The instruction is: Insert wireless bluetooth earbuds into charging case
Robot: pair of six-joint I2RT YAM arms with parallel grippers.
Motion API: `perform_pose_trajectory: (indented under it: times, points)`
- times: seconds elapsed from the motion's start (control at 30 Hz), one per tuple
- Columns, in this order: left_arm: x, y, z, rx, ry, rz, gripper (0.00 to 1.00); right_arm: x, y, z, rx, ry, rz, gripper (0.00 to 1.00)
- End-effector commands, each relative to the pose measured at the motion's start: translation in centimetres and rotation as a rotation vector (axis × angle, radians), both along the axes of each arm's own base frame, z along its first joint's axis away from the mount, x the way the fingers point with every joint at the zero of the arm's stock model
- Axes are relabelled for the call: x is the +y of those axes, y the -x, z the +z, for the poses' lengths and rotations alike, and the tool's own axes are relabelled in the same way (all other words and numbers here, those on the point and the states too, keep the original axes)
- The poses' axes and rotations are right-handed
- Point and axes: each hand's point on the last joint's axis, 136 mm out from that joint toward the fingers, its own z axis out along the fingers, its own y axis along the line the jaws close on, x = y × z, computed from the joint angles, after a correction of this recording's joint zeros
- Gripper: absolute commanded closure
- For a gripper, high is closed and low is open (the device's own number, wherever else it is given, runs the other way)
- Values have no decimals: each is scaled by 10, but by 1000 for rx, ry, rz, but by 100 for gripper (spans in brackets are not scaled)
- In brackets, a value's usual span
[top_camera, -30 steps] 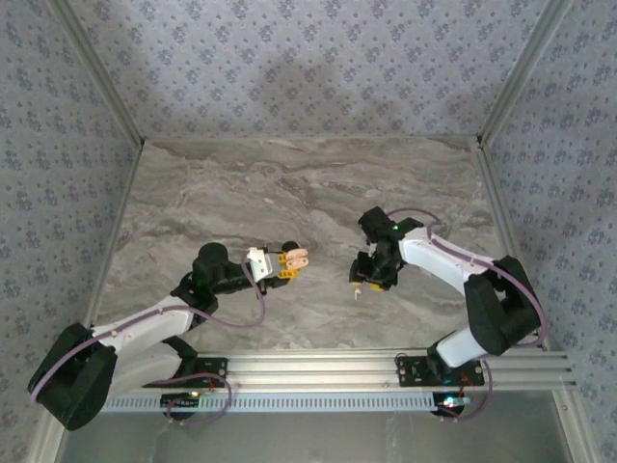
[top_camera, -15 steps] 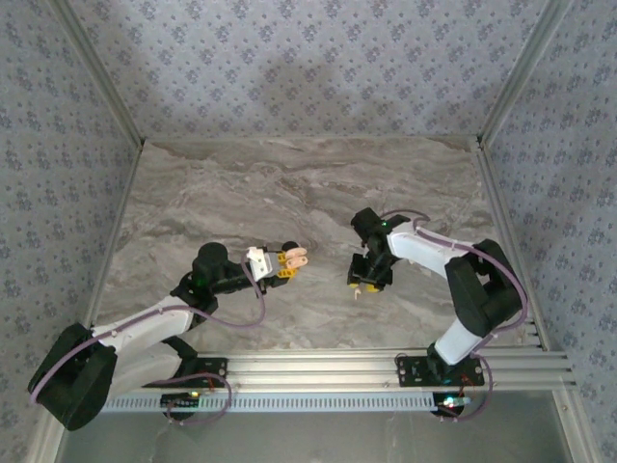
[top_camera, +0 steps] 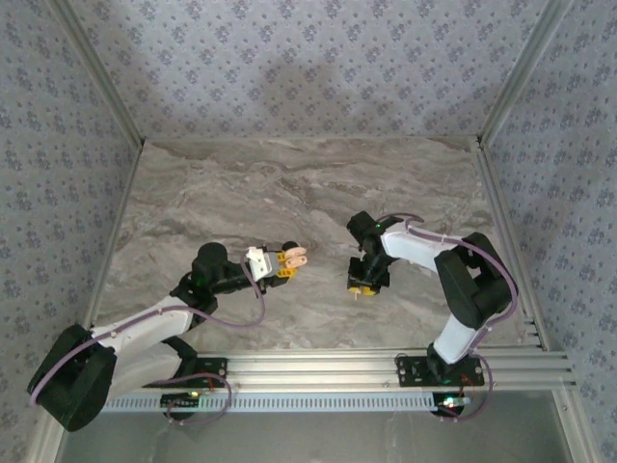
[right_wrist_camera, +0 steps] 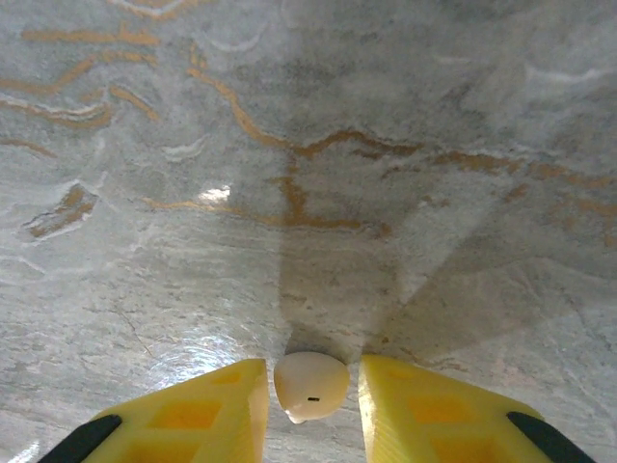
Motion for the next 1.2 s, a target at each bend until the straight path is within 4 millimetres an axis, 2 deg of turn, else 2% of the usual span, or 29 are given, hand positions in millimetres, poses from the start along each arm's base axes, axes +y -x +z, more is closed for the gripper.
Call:
perform_pose_trajectory:
  times: [0.0, 0.3, 0.43, 0.57, 0.77, 0.93, 1.17]
  points:
    - [2, -2, 7, -32, 8, 9, 95, 2, 2, -5, 13, 5, -11, 69]
    - [3, -4, 5, -27, 2, 17, 95, 2, -2, -6, -8, 6, -7, 76]
    - [3, -5, 2, -20, -2, 21, 95, 1, -8, 1, -59, 4, -15, 77]
    - [2, -8, -1, -9, 2, 33, 95, 4, -21, 18, -162, -22, -35, 77]
    - [0, -15, 0, 21, 28, 46, 95, 14, -48, 63, -384, -105, -57, 77]
    - [1, -20, 0, 39, 43, 57, 96, 26, -66, 117, -601, -202, -48, 77]
    - [0, -27, 1, 73, 62, 71, 96, 49, -74, 189, -873, -335, -1, 77]
